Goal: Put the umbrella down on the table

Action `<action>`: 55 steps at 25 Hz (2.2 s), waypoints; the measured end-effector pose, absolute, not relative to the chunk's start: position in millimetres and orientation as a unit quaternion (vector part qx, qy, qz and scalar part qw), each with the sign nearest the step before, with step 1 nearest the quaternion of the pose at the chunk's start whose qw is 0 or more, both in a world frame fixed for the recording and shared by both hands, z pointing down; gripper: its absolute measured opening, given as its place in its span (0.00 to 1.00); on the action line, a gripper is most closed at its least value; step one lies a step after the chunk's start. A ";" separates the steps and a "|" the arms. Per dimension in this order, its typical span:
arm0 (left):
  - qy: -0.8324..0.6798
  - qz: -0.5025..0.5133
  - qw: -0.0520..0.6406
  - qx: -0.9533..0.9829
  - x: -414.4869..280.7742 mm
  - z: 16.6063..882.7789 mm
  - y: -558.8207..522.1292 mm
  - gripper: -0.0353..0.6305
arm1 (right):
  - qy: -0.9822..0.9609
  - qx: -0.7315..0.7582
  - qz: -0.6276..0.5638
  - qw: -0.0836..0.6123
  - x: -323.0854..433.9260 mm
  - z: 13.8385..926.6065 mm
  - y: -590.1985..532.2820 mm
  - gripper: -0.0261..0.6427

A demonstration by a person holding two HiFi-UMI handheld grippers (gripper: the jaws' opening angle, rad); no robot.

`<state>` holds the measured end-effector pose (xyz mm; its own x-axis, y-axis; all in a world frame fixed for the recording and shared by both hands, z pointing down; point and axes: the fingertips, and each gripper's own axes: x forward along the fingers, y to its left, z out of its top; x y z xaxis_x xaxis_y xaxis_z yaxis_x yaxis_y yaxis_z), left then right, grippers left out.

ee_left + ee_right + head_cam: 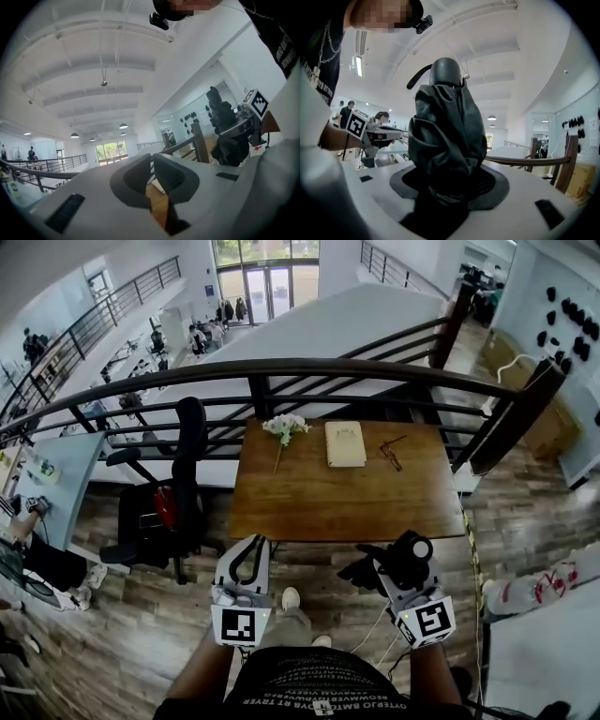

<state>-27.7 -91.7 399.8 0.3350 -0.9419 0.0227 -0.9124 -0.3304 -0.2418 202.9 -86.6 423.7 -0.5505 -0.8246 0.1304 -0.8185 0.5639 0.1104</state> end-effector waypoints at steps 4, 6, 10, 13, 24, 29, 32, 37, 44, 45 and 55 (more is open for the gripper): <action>0.560 -0.077 0.086 -0.820 -26.0 402.0 -127.3 0.12 | -0.879 0.470 -0.011 0.086 199.9 423.8 -117.3 0.43; 0.555 -0.078 0.090 -0.823 -26.9 399.1 -147.0 0.12 | -0.877 0.471 -0.013 0.088 197.8 421.1 -132.4 0.42; 0.547 -0.070 0.099 -0.828 -31.5 390.2 -183.2 0.12 | -0.873 0.480 -0.017 0.088 192.9 414.4 -162.9 0.43; 0.542 -0.069 0.097 -0.832 -36.2 389.5 -208.7 0.12 | -0.868 0.488 -0.019 0.086 188.1 411.6 -186.7 0.43; 0.517 -0.063 0.092 -0.848 -61.3 386.5 -295.3 0.12 | -0.849 0.521 -0.006 0.086 168.3 412.9 -260.8 0.43; 0.501 -0.061 0.097 -0.858 -70.5 389.5 -321.8 0.12 | -0.842 0.531 0.017 0.091 155.7 426.7 -285.6 0.43; 0.497 -0.057 0.091 -0.861 -68.8 394.4 -328.4 0.12 | -0.839 0.531 0.047 0.103 157.6 449.1 -293.0 0.43; 0.489 -0.067 0.088 -0.865 -67.1 413.0 -343.0 0.12 | -0.835 0.527 0.087 0.129 160.7 492.7 -309.4 0.43; 0.498 -0.059 0.076 -0.862 -64.0 419.7 -368.3 0.12 | -0.835 0.499 0.159 0.167 161.9 562.5 -340.1 0.43; 0.502 -0.059 0.073 -0.860 -63.5 419.8 -373.7 0.12 | -0.835 0.494 0.169 0.172 162.0 572.6 -344.3 0.43; 0.514 -0.087 0.072 -0.850 -32.6 426.1 -440.3 0.12 | -0.831 0.442 0.265 0.209 172.1 669.5 -386.8 0.42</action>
<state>-32.6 -440.3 426.1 0.4563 -0.8867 0.0745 -0.8618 -0.4612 -0.2112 172.1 -386.8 669.5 -0.5225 -0.6234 0.5817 -0.8450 0.4701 -0.2552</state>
